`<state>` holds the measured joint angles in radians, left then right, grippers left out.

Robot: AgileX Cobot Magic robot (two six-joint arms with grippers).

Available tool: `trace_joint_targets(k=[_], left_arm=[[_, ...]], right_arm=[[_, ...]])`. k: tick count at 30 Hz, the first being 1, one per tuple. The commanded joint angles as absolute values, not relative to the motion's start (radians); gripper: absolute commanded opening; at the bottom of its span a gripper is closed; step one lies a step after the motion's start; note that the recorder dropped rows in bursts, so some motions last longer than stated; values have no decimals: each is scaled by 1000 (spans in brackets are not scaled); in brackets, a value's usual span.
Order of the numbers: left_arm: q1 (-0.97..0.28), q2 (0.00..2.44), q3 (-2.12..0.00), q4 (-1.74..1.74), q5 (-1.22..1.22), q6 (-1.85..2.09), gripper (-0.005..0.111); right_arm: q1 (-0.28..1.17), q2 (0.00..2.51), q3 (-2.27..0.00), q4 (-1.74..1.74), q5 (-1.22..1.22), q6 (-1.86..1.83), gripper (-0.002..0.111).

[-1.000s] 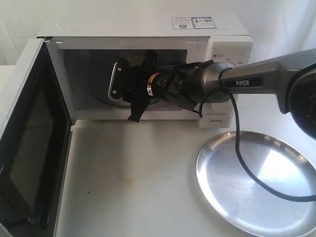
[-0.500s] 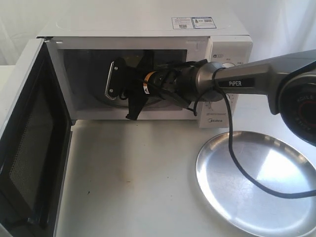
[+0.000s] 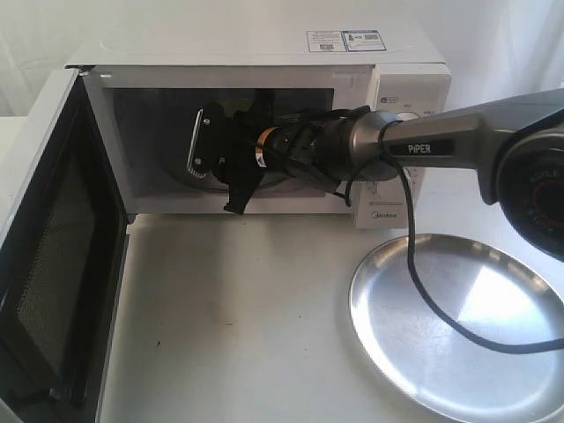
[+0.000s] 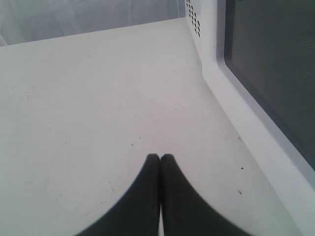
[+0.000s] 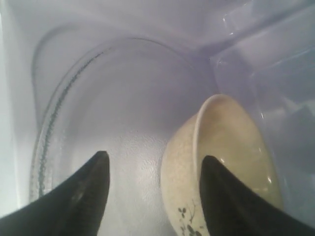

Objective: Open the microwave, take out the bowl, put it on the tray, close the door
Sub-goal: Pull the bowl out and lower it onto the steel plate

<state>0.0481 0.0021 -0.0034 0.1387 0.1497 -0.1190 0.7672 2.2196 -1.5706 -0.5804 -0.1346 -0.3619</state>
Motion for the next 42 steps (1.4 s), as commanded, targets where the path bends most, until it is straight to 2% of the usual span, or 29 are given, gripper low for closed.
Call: trace_joint_targets(k=[1,6,15,19,22,23,35,42], left_arm=[[47,0,0,135,149,-125,0],[47,0,0,135,149,-125,0],[47,0,0,135,149,-125,0],[47,0,0,135,149,-125,0],[47,0,0,135,149,-125,0],[47,0,0,135,149,-125,0],[47,0,0,135,149,-125,0],[47,0,0,135,149,-125,0]], right_arm=[[767,2224,-1617,-578,-146,-370,52],[767,2259,-1689,-583,-12,-370,52],[763,2331,-1770,-583,54,-390,49],[758,2344,-1794,-583,70,-390,32],[758,2344,-1796,-579,68,-388,5],[758,2342,-1796,-574,70,-371,0],[859,2182,-1747,-441,285,-270,0],[948,1929,-1535,-220,523,-142,0]])
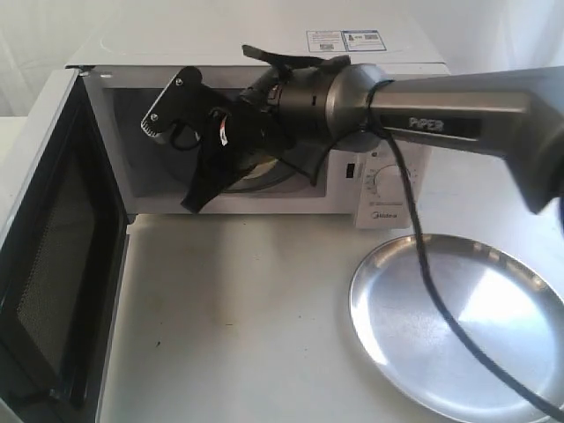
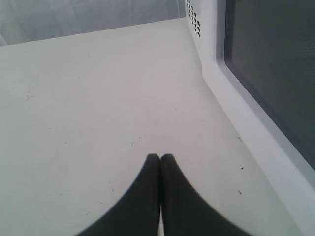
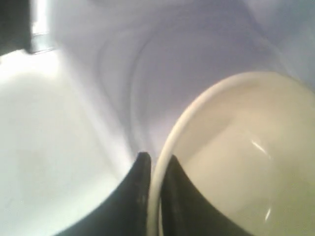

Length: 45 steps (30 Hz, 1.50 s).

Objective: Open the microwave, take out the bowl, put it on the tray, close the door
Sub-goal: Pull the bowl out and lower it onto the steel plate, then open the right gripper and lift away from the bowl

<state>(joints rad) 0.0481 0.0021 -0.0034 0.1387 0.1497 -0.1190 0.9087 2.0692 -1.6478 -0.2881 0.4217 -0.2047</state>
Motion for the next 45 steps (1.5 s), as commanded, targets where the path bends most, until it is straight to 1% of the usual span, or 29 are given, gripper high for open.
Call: trace_joint_targets(k=[1,3,6,8,11,15,18,22,25,27,32,35,39,42,45], left_arm=[[47,0,0,135,149,-125,0],[47,0,0,135,149,-125,0],[47,0,0,135,149,-125,0],[47,0,0,135,149,-125,0],[47,0,0,135,149,-125,0],[47,0,0,135,149,-125,0],[47,0,0,135,149,-125,0],[47,0,0,135,149,-125,0],[47,0,0,135,149,-125,0],[47,0,0,135,149,-125,0],[47,0,0,135,149,-125,0],[47,0,0,135,149,-125,0],[47,0,0,135,149,-125,0],[47,0,0,135,149,-125,0],[47,0,0,135,149,-125,0]], right_arm=[[959,1902,-1488,-220,542,-119,0],[971,1856,-1418,-220,555,-84,0],[977,1740,-1179,-222,527,10,0],[977,1664,-1006,-247,433,98,0],[977,1561,-813,-271,300,161,0],[977,1414,-691,-287,286,187,0],[975,1346,-658,-402,406,306,0],[975,1339,-625,-812,564,757,0],[975,1342,-592,-982,636,1004,0],[975,1342,-570,-1007,637,1027,0],[975,1355,-528,-1021,499,1025,0],[975,1430,-523,-1096,494,1053,0],[973,1503,-523,-1230,550,1217,0],[973,1517,-523,-1236,448,1217,0],[973,1520,-523,-1254,425,1217,0]])
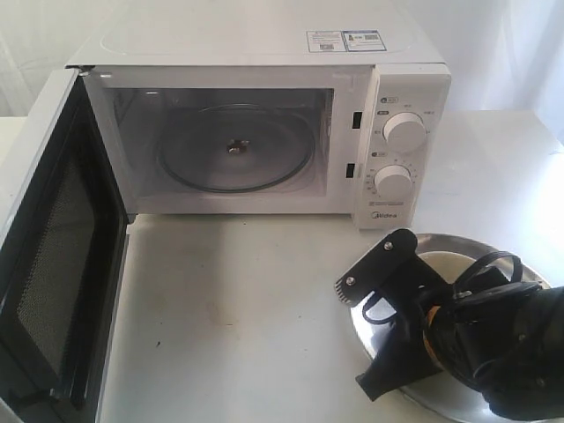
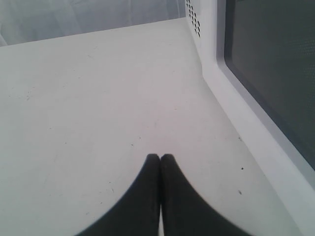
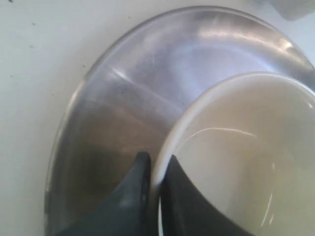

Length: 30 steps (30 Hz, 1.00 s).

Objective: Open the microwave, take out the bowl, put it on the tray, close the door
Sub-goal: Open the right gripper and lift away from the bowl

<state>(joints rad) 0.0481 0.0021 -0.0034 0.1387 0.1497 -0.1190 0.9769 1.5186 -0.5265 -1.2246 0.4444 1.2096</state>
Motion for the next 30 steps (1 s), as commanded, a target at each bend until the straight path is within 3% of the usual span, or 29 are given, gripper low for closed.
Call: trace_joint_targets(k=[1,11,13,18,20,26,30], left_arm=[[47,0,0,135,149,-125,0],[47,0,0,135,149,-125,0],[47,0,0,135,149,-125,0],[47,0,0,135,149,-125,0],[47,0,0,135,149,-125,0],[47,0,0,135,149,-125,0],[47,0,0,135,149,-125,0]], right_arm=[[973,1520,-523,-1254,434,1217,0],[973,1520,-498,-1248,435,1235,2],[973,1520,-499,-1248,428,1235,10],[973,1520,-499,-1248,424,1242,46],[973,1520,-499,-1263,432,1267,55],[977,1426,-499,-1454,433,1495,48],[977,1275,-499,-1610,196,1586,43]])
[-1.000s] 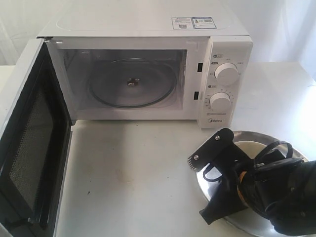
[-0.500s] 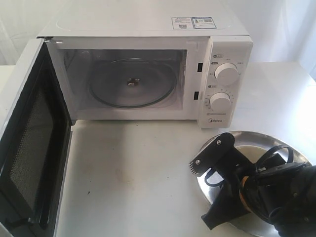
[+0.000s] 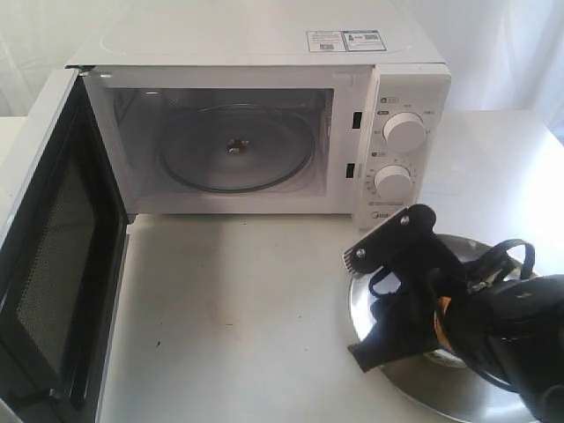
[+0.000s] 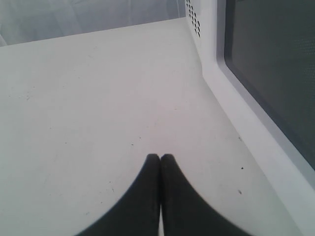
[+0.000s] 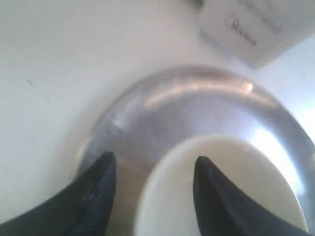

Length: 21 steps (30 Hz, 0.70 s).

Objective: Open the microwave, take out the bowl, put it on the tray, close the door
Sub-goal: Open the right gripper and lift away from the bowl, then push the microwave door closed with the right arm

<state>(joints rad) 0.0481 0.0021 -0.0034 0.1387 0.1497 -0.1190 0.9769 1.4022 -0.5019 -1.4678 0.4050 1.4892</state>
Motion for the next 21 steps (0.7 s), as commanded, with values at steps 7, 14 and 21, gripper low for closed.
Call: trace_joint_targets(k=[7,14,21], left_arm=[[47,0,0,135,149,-125,0],[47,0,0,135,149,-125,0],[47,0,0,135,149,-125,0]], right_arm=[[977,1054,-541,-1522,-426,1377,0],[977,1116,-654,-1143,-670,1034,0],[977,1329,-905,-1124,-693,1060,0]])
